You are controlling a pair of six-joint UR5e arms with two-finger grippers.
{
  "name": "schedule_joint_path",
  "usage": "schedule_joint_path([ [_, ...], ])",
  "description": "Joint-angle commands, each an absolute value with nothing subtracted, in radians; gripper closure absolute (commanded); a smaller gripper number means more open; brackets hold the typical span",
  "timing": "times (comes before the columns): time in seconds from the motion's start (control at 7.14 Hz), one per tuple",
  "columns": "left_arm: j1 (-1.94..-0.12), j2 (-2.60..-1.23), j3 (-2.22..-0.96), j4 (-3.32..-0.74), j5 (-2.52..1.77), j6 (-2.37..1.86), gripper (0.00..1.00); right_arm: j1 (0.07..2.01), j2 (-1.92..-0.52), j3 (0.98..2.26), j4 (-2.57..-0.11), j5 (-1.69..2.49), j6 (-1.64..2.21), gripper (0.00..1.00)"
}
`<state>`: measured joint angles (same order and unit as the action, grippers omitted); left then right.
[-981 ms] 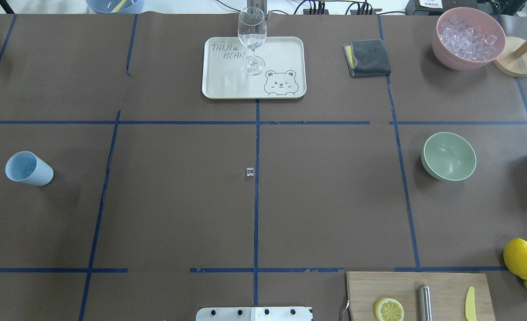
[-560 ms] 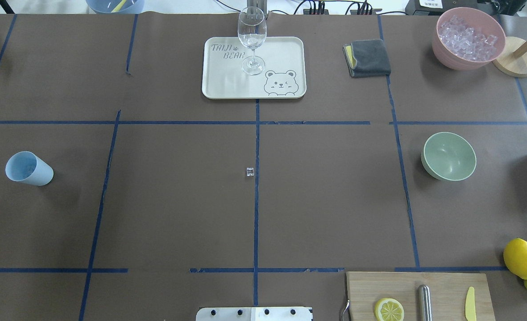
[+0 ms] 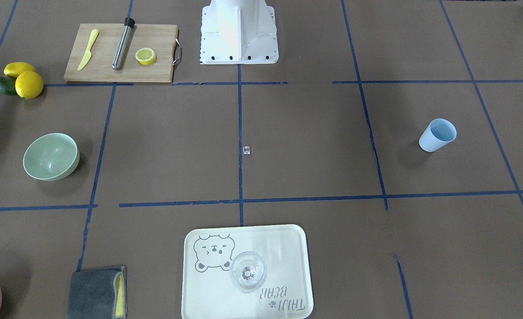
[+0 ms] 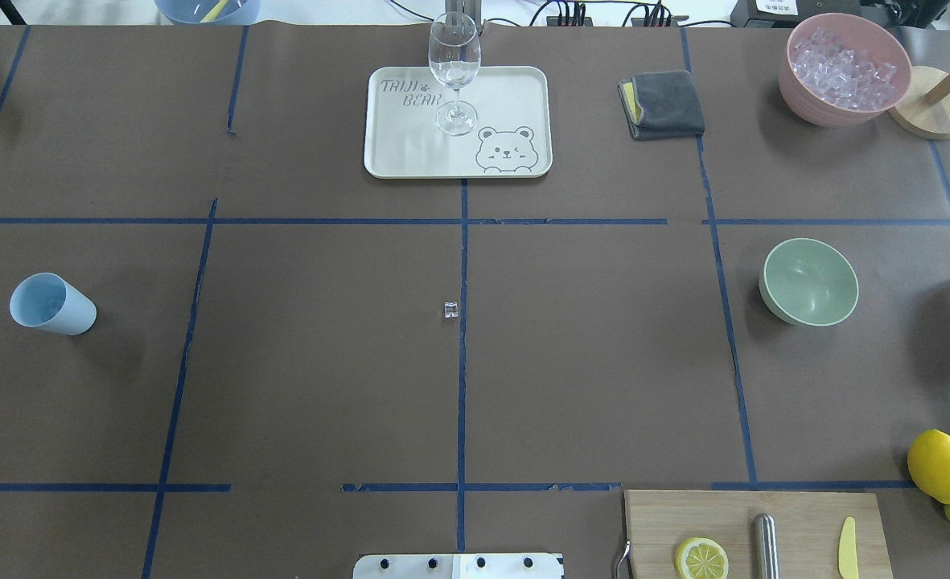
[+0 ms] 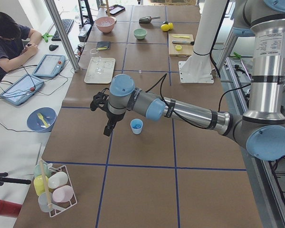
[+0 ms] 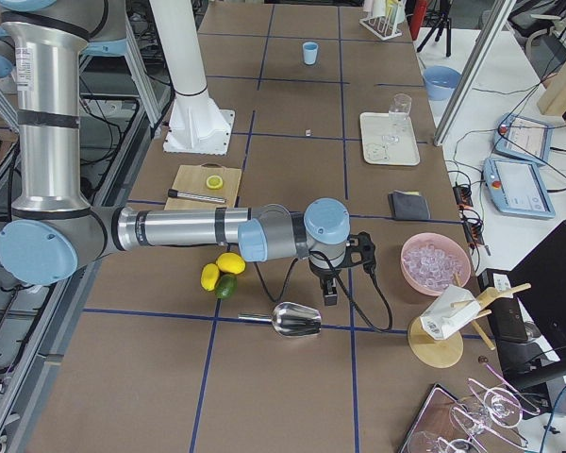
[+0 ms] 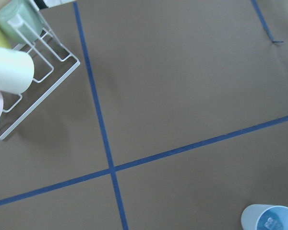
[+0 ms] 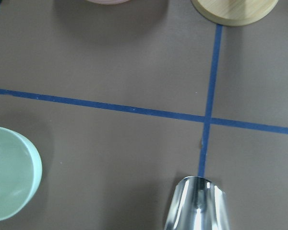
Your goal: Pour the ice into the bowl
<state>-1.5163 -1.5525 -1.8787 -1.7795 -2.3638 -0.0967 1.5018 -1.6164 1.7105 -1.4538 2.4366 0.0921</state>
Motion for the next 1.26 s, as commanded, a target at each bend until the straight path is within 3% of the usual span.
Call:
schedule_joint_path([
  [0.0, -1.413, -1.520, -2.032, -1.787, -2.303, -0.290, 0.00, 1.389, -1.611, 1.741, -1.375, 2.433, 0.335, 0.00],
  [0.14, -1.331, -1.458, -2.099, -1.868, -2.213, -0.436, 0.00, 1.349, -1.614, 1.737, -1.306, 2.436, 0.410, 0.00],
  [0.56, -1.189, -1.179, -2.103, -2.375, -2.081, -0.716, 0.00, 1.162, -1.632, 1.724, -1.076, 2.332, 0.688, 0.00],
  [0.84, -1.155, -1.173, -2.105, -2.390, -2.004, -0.750, 0.00, 1.027, -1.635, 1.709, -0.938, 2.223, 0.861, 0.00],
  [1.12, -1.141, -1.173, -2.105, -2.408, -1.960, -0.752, 0.00, 0.991, -1.637, 1.587, -0.775, 2.198, 0.882, 0.00],
])
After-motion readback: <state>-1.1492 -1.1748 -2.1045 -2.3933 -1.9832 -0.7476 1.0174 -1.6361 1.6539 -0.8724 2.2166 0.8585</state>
